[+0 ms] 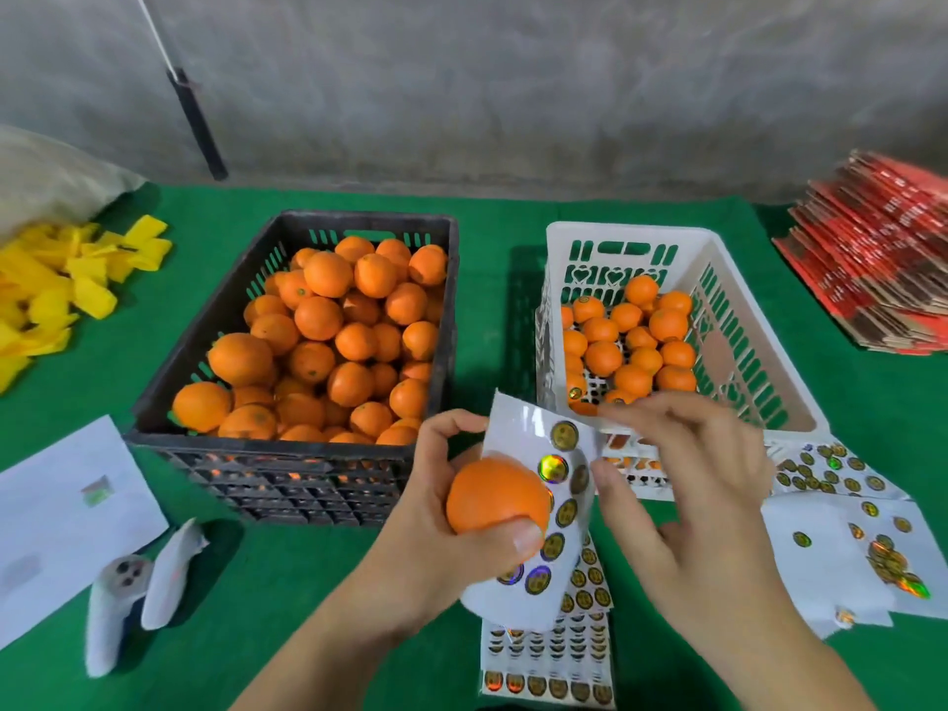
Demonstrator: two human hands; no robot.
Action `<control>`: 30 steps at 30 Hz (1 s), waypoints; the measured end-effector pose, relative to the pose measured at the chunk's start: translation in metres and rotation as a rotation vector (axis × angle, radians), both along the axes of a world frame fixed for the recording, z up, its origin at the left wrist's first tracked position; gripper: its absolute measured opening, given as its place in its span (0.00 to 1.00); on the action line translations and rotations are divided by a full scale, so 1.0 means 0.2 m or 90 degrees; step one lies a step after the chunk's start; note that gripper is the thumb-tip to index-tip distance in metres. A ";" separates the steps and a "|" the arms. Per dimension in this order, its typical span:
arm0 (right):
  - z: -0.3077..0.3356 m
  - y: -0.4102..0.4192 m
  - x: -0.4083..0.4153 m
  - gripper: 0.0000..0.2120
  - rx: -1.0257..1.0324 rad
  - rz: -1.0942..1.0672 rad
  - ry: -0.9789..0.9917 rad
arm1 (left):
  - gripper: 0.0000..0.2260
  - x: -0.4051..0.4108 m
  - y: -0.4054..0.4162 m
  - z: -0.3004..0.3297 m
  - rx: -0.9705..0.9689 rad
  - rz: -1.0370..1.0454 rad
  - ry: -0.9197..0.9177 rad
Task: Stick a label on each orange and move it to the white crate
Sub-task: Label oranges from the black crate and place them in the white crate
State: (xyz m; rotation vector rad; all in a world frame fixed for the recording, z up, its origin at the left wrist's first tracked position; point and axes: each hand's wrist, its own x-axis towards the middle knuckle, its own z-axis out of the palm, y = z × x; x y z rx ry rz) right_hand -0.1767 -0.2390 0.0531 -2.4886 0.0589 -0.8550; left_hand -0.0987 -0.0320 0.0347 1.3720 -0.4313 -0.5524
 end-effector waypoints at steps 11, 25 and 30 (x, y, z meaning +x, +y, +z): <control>0.13 -0.08 0.03 0.04 0.391 0.204 0.216 | 0.45 -0.05 0.03 0.05 -0.003 -0.127 -0.099; 0.08 0.11 -0.03 0.10 0.038 0.262 -0.026 | 0.50 -0.06 -0.04 0.04 -0.088 -0.070 0.031; 0.04 0.04 -0.07 0.32 -0.074 0.277 0.168 | 0.42 -0.04 -0.08 0.03 -0.034 -0.055 0.034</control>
